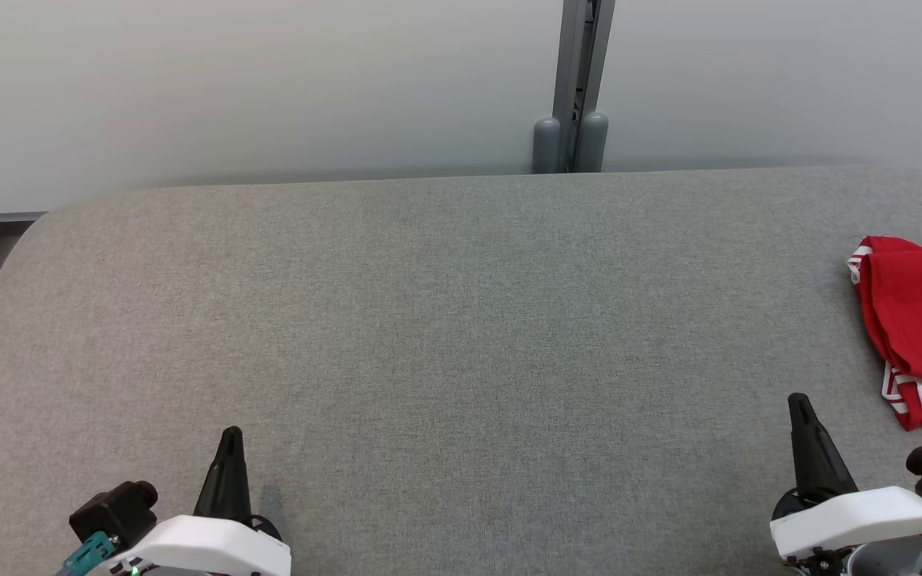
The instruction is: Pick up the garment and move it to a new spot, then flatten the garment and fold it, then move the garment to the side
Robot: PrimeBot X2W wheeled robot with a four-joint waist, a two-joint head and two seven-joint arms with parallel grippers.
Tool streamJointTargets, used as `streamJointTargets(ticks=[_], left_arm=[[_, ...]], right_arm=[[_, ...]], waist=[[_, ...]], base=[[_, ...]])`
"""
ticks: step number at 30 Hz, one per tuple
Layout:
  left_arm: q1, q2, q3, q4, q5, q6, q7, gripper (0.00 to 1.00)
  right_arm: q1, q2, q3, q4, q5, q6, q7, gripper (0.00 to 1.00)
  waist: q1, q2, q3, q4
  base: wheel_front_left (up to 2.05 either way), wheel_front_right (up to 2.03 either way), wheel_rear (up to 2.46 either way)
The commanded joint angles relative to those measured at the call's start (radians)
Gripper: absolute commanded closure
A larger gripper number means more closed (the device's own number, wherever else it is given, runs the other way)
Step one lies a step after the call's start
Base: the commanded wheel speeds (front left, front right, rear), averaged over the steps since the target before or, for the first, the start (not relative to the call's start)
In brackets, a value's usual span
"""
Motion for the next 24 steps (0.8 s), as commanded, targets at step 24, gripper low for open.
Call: streamJointTargets(ticks=[24], left_arm=[[-0.056, 0.012, 0.072, -0.021, -0.339, -0.075, 0.082, 1.0]], right_arm=[[-0.035, -0.01, -0.042, -0.031, 0.343, 0.0, 0.091, 1.0]], waist=[[0.0, 0.0, -0.008, -0.005]], base=[[0.0, 0.0, 0.0]])
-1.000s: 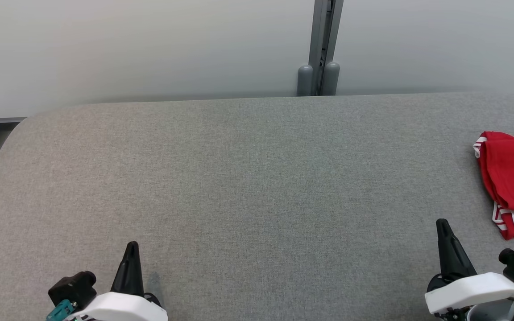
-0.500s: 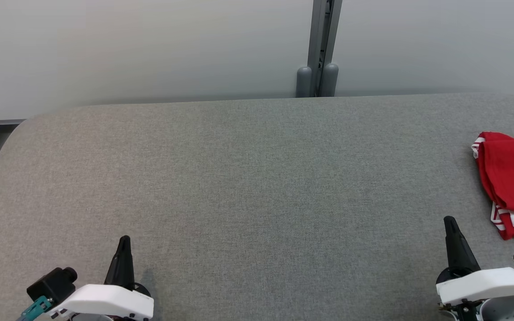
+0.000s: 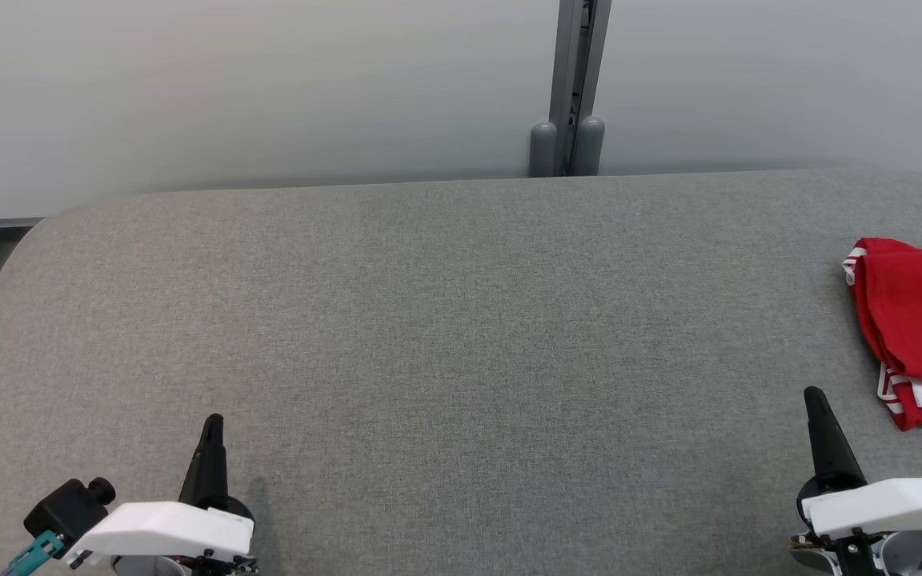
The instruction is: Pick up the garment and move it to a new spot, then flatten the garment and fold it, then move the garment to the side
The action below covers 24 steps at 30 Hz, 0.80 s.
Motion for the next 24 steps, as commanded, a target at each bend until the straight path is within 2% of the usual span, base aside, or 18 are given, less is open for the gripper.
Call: streamJointTargets(ticks=[1, 24], left_arm=[[-0.033, 0.009, 0.008, -0.013, -0.019, -0.006, 0.002, 1.0], [-0.052, 0.009, 0.061, -0.016, -0.258, -0.058, 0.067, 1.0]], right_arm=[[-0.024, -0.009, -0.006, -0.014, 0.021, 0.0, 0.006, 1.0], [-0.03, -0.011, -0.033, -0.023, 0.265, 0.0, 0.072, 1.0]], waist=[[0.0, 0.0, 0.0, 0.0], [0.0, 0.0, -0.007, -0.005]], base=[[0.0, 0.0, 0.0], [0.0, 0.0, 0.0]])
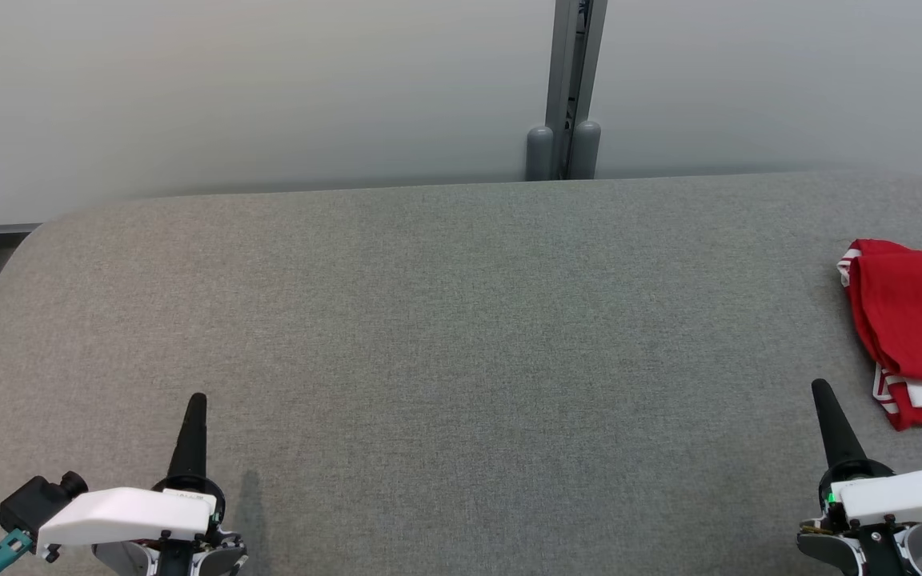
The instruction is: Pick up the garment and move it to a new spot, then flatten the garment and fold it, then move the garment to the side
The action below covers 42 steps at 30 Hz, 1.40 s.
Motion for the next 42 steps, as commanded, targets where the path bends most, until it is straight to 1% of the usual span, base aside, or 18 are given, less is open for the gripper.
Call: streamJointTargets(ticks=[1, 21, 42], left_arm=[[-0.026, 0.008, 0.011, -0.011, -0.029, -0.01, 0.006, 1.0], [-0.042, 0.007, 0.049, -0.012, -0.2, -0.048, 0.053, 1.0], [-0.053, 0.005, 0.085, -0.013, -0.348, -0.08, 0.096, 1.0]], right_arm=[[-0.02, -0.01, -0.007, -0.014, 0.03, 0.0, 0.011, 1.0], [-0.024, -0.011, -0.026, -0.019, 0.203, 0.0, 0.058, 1.0], [-0.028, -0.012, -0.043, -0.022, 0.359, 0.0, 0.099, 1.0]], waist=[[0.0, 0.0, -0.001, 0.0], [0.0, 0.0, -0.007, -0.005], [0.0, 0.0, -0.014, -0.009]], base=[[0.0, 0.0, 0.0], [0.0, 0.0, 0.0], [0.0, 0.0, 0.0]])
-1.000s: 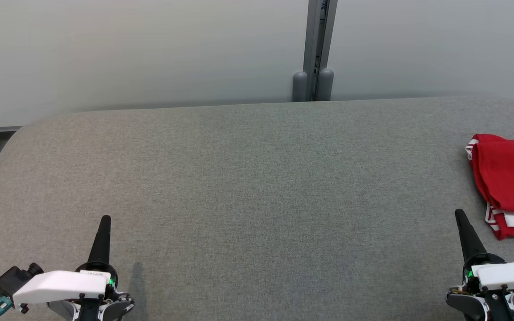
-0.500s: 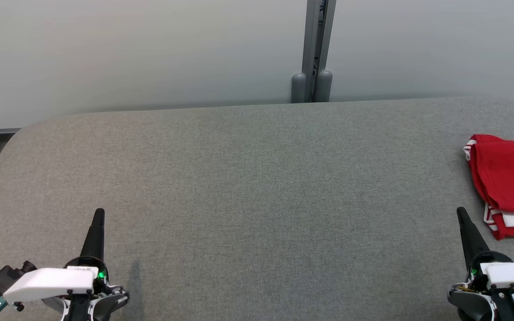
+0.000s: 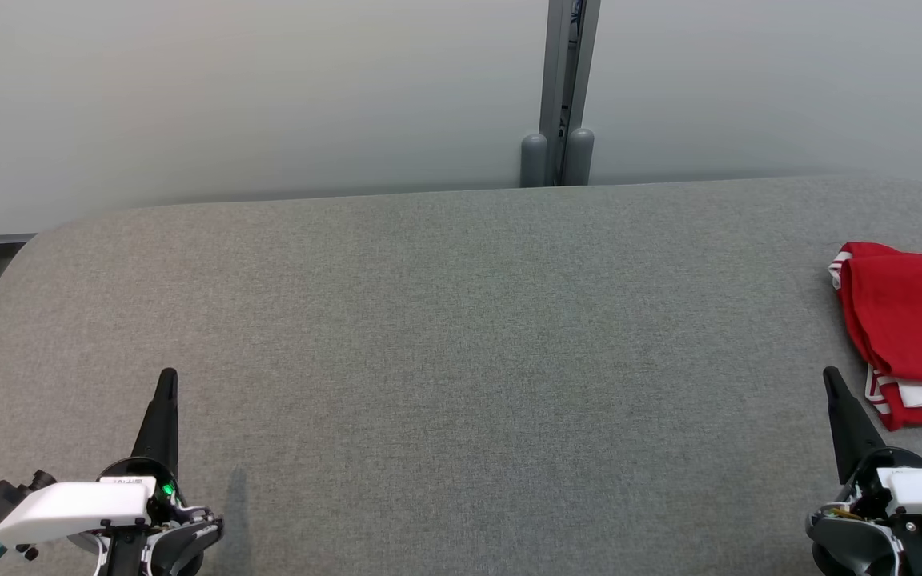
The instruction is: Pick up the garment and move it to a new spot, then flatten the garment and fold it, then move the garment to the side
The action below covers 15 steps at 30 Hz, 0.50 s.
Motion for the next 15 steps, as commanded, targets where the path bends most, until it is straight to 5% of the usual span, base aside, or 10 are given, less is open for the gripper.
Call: streamJointTargets(ticks=[1, 15], left_arm=[[-0.02, 0.006, 0.008, -0.005, -0.018, -0.01, 0.003, 1.0], [-0.022, 0.004, 0.022, -0.005, -0.071, -0.021, 0.021, 1.0]], right_arm=[[-0.015, -0.009, -0.004, -0.005, 0.021, 0.0, 0.007, 1.0], [-0.014, -0.009, -0.01, -0.006, 0.077, 0.0, 0.023, 1.0]], waist=[[0.0, -0.0001, 0.0, 0.0], [0.0, -0.0001, -0.003, -0.002]], base=[[0.0, 0.0, 0.0], [0.0, 0.0, 0.0]])
